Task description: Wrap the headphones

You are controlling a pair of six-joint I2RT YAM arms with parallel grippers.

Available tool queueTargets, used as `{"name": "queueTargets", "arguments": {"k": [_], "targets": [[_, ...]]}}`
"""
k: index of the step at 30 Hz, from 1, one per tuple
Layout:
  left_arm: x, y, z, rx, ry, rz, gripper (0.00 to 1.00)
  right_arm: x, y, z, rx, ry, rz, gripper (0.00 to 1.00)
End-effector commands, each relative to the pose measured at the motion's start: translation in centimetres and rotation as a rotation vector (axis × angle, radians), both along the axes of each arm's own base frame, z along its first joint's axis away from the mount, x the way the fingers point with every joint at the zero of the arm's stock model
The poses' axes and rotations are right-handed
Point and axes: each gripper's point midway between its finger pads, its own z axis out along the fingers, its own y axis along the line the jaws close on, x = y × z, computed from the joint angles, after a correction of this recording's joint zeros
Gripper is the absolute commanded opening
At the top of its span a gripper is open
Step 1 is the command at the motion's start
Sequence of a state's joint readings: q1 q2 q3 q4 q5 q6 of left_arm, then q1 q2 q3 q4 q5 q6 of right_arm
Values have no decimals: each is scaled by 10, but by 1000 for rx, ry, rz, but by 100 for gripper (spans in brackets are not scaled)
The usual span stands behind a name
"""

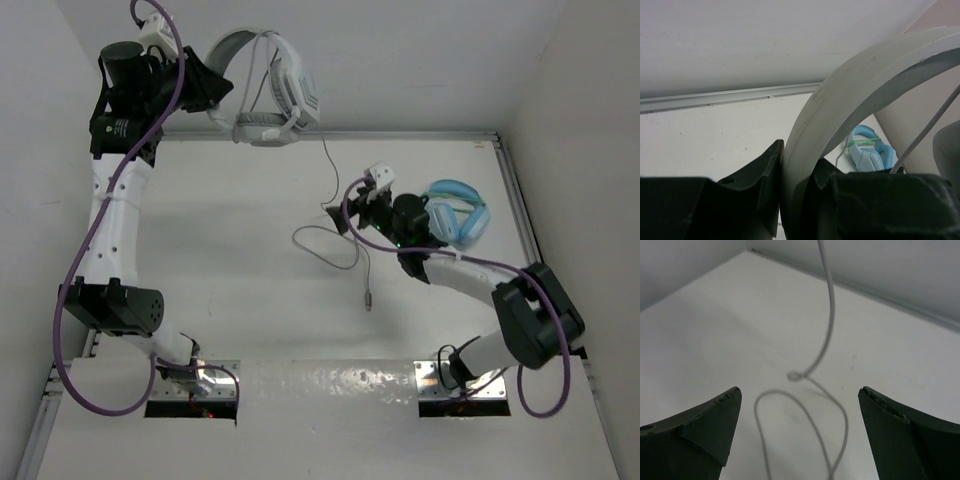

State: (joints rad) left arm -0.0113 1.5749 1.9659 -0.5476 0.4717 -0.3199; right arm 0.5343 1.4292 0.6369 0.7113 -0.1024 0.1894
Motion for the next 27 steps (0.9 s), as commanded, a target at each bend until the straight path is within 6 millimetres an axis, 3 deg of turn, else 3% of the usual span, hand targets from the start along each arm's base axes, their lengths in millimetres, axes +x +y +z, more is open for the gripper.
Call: {"name": "queueTargets", "arguments": {"k": [1, 3, 5, 7, 8, 9, 11, 12, 13, 14, 16, 17, 18, 19, 21, 22, 23, 26, 27], "targets": [[-17, -1, 48, -44, -135, -3, 0, 36, 23, 39, 53, -115, 5, 97], [-17, -1, 47, -42, -134, -3, 0, 43, 36, 26, 69, -69, 37, 97], [-18, -2, 49, -46, -135, -6, 0, 53, 41, 26, 126, -43, 16, 96], [-17, -4, 47, -54, -123, -16, 0, 67, 44, 7, 141, 8, -24, 91], [-17, -5, 45, -67, -111, -18, 0, 79, 46, 14, 188, 24, -66, 85], [-17, -6, 42, -77, -95, -24, 0, 86, 50, -7, 182, 81, -80, 63], [-18, -10, 35, -115, -52, -35, 0, 96, 66, -4, 247, 126, -49, 31], [-17, -10, 31, -129, -33, -37, 0, 96, 75, -7, 271, 147, -25, 7], [-17, -12, 28, -144, -12, -46, 0, 95, 84, -22, 298, 202, -12, 0], [-15, -13, 23, -173, 20, -44, 0, 90, 100, -21, 306, 208, 24, 0], [-13, -15, 17, -206, 53, -51, 0, 78, 119, -37, 257, 218, 51, 0], [-6, -2, 12, -233, 74, -15, 0, 61, 141, -44, 213, 223, 80, 0], [-3, 1, 9, -242, 82, -4, 0, 52, 152, -51, 152, 201, 105, 0], [0, 4, 7, -251, 87, 8, 0, 32, 178, -49, 123, 189, 157, 0], [9, 11, -6, -252, 106, 40, 0, 12, 198, -61, 30, 188, 209, 0], [12, 12, -11, -250, 108, 45, 0, -4, 222, -56, 8, 176, 265, 0], [16, 13, -13, -244, 98, 45, 0, -17, 229, -69, -61, 210, 293, 0], [23, 16, -39, -185, 92, 48, 0, -47, 254, -71, -187, 201, 394, 0], [28, 21, -58, -135, 101, 67, 0, -55, 258, -69, -220, 185, 433, 0]]}}
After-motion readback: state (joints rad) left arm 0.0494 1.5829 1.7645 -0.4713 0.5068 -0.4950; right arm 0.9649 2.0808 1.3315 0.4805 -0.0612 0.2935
